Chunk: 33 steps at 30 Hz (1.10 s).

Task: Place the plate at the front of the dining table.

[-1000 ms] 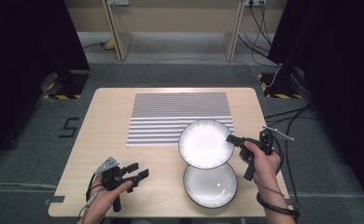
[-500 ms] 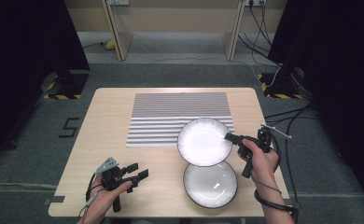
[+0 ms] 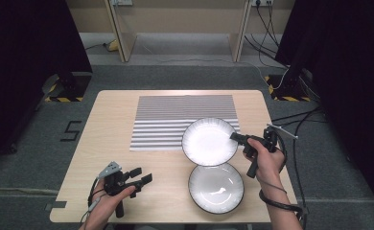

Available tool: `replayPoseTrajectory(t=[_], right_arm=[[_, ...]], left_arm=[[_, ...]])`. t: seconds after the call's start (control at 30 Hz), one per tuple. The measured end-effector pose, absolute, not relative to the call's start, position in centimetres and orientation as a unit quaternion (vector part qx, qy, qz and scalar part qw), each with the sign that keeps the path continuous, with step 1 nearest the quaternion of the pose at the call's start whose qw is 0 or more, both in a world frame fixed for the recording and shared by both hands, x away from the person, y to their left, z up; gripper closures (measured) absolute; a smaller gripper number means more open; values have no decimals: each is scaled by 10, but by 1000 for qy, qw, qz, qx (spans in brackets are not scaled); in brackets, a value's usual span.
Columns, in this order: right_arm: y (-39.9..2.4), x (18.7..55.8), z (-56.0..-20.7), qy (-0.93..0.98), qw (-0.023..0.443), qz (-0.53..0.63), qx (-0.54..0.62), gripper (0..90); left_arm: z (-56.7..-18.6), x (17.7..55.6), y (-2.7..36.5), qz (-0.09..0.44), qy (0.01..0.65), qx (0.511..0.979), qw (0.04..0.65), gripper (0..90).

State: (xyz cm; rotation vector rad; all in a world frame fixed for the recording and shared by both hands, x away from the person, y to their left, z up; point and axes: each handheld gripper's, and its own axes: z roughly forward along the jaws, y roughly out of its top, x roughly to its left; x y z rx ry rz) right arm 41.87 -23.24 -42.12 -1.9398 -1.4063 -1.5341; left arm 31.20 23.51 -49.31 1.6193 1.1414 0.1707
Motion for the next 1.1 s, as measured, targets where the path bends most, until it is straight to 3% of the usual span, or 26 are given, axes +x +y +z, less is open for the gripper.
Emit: replayPoseTrajectory(t=[1.1], right_arm=[[-220, 441, -413, -487, 144, -537, -674, 752]], left_arm=[[-493, 312, 236, 72, 481, 682, 546, 345]])
